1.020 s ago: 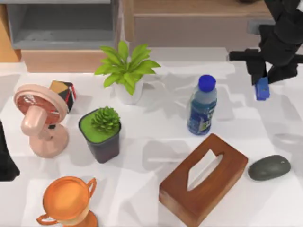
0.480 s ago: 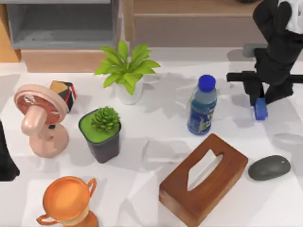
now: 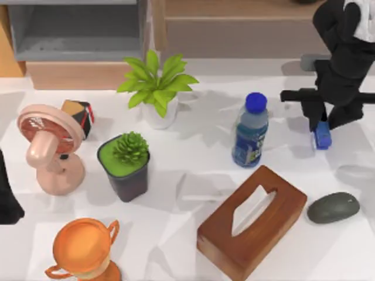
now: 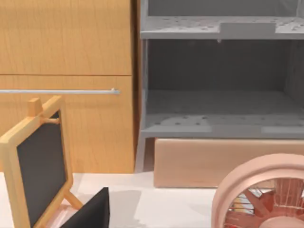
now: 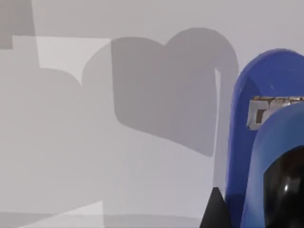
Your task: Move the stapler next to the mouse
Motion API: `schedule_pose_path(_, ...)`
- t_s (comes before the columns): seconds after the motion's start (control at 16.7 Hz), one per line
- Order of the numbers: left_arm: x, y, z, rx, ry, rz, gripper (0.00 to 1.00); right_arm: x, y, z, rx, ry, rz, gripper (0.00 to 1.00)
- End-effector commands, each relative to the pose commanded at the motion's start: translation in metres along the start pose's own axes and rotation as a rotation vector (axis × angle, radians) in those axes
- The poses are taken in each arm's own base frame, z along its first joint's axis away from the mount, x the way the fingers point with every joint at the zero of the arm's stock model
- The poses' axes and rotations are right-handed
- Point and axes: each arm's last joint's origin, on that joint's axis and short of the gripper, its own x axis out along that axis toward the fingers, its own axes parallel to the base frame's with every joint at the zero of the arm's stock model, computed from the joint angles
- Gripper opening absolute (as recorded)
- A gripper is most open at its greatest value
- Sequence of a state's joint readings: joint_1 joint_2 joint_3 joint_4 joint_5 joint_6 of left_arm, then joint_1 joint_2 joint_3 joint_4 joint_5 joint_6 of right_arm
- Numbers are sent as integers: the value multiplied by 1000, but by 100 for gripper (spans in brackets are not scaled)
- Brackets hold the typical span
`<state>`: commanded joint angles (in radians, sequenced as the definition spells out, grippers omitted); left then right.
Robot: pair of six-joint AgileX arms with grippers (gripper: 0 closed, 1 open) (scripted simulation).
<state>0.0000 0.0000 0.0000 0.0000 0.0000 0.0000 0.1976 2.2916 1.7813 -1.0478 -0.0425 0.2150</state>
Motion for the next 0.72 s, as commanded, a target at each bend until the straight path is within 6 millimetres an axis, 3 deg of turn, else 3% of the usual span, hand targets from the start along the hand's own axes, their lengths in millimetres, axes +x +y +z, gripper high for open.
schedule_pose_path(0.48,0,0,0,0,0,0,100,0,0,0,0,0,0,98)
schedule_pose_path(0.72,0,0,0,0,0,0,100,0,0,0,0,0,0,100)
